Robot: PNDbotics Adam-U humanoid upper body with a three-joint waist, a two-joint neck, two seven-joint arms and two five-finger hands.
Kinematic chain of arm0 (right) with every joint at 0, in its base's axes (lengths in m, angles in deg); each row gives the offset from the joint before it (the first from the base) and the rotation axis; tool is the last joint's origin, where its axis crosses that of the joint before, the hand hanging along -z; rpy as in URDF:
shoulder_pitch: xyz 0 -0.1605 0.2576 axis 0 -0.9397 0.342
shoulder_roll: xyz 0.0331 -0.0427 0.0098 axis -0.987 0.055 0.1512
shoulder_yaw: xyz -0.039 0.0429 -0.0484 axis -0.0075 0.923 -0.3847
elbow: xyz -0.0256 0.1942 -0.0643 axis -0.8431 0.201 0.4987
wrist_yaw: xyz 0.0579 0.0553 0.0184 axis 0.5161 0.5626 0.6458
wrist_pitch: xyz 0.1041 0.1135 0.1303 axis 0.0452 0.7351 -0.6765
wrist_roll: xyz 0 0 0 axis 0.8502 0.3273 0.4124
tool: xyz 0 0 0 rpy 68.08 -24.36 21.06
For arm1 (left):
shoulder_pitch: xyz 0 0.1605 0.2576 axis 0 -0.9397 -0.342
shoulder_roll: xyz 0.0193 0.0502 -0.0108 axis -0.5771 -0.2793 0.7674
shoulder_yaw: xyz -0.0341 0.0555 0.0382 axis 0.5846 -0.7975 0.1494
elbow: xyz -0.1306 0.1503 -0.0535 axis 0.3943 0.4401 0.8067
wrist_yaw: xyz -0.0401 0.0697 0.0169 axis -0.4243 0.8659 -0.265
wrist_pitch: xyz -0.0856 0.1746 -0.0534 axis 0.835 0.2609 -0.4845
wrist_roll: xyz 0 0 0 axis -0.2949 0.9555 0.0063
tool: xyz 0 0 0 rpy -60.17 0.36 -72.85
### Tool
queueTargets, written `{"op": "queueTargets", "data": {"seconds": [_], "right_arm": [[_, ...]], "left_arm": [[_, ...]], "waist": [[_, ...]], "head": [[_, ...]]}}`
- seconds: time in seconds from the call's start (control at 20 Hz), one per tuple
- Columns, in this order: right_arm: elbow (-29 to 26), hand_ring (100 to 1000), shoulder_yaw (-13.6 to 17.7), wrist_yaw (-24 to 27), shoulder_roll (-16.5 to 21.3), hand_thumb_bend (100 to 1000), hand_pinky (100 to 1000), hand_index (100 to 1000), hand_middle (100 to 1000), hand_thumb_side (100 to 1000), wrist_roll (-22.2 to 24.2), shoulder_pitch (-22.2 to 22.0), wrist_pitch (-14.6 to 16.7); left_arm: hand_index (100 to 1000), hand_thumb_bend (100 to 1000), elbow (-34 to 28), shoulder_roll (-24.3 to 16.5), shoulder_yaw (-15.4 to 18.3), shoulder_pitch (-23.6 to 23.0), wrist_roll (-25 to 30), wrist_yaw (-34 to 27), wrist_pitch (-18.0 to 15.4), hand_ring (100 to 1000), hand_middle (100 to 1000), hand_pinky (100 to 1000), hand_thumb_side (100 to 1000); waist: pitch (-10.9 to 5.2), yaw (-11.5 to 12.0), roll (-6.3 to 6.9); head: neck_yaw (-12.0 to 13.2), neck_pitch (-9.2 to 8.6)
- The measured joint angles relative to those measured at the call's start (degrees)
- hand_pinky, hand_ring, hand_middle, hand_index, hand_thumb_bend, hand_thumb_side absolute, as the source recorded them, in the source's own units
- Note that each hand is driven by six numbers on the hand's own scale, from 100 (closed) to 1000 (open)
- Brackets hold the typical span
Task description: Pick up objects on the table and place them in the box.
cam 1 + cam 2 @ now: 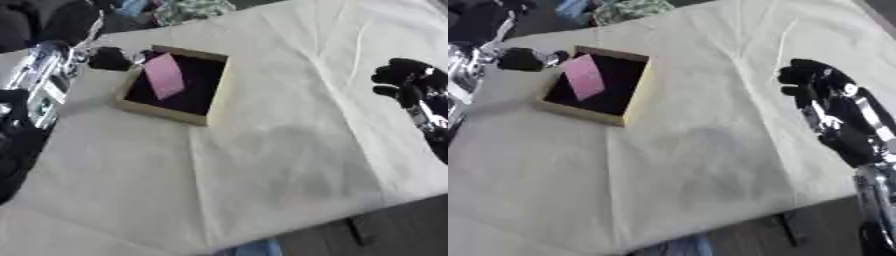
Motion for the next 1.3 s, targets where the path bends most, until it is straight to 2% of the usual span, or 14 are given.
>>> {"op": "queueTargets", "data": {"seconds": [0.15, 0.25, 0.4, 0.5, 0.65, 0.85, 1.3], "right_arm": [[0.0, 857, 0.32, -0.05, 0.0, 100, 860, 879, 789, 427, -0.31, -0.01, 0.1], [0.0, 857, 0.6, -0.12, 0.0, 100, 860, 879, 789, 428, -0.53, -0.03, 0.14], [0.0, 857, 0.82, -0.37, 0.0, 100, 861, 879, 789, 424, -0.85, -0.06, 0.17], [0.0, 857, 0.98, -0.52, 0.0, 100, 861, 879, 789, 423, -0.98, -0.07, 0.27], [0.0, 857, 1.03, -0.55, 0.0, 100, 861, 879, 789, 419, -1.11, -0.09, 0.38], [0.0, 856, 1.21, -0.56, 0.0, 100, 861, 879, 789, 412, -1.15, -0.1, 0.41], [0.0, 847, 1.34, -0.98, -0.02, 100, 855, 880, 791, 401, -1.16, -0.37, 0.5]], "left_arm": [[881, 512, -10.75, -5.04, 1.64, -7.11, 1.51, -6.47, 0.63, 716, 701, 779, 632], [885, 486, -17.44, -7.68, 2.91, -11.87, 3.08, -10.06, -0.21, 719, 704, 783, 610], [887, 468, -25.58, -10.53, 4.89, -18.69, 6.34, -14.02, -3.31, 719, 703, 786, 566], [888, 449, -28.5, -11.43, 6.23, -22.35, 8.45, -15.13, -5.65, 716, 700, 784, 533], [889, 410, -30.2, -11.38, 8.01, -26.73, 10.11, -15.25, -8.24, 714, 697, 780, 503], [888, 400, -30.49, -9.02, 10.36, -31.29, 9.96, -14.91, -9.49, 705, 691, 772, 504], [887, 387, -30.51, -3.62, 13.31, -35.45, 6.77, -14.68, -8.4, 690, 683, 761, 516]], "waist": [[0.0, 0.74, -0.46], [0.0, 1.47, -0.6], [0.0, 2.75, -1.16], [0.01, 3.13, -1.46], [0.02, 3.57, -1.53], [0.03, 4.32, -2.03], [0.03, 5.31, -2.71]], "head": [[-0.46, 0.0], [-0.62, 0.01], [-0.76, 0.01], [-0.77, 0.02], [-0.77, 0.04], [-0.75, 0.09], [0.44, 0.76]]}}
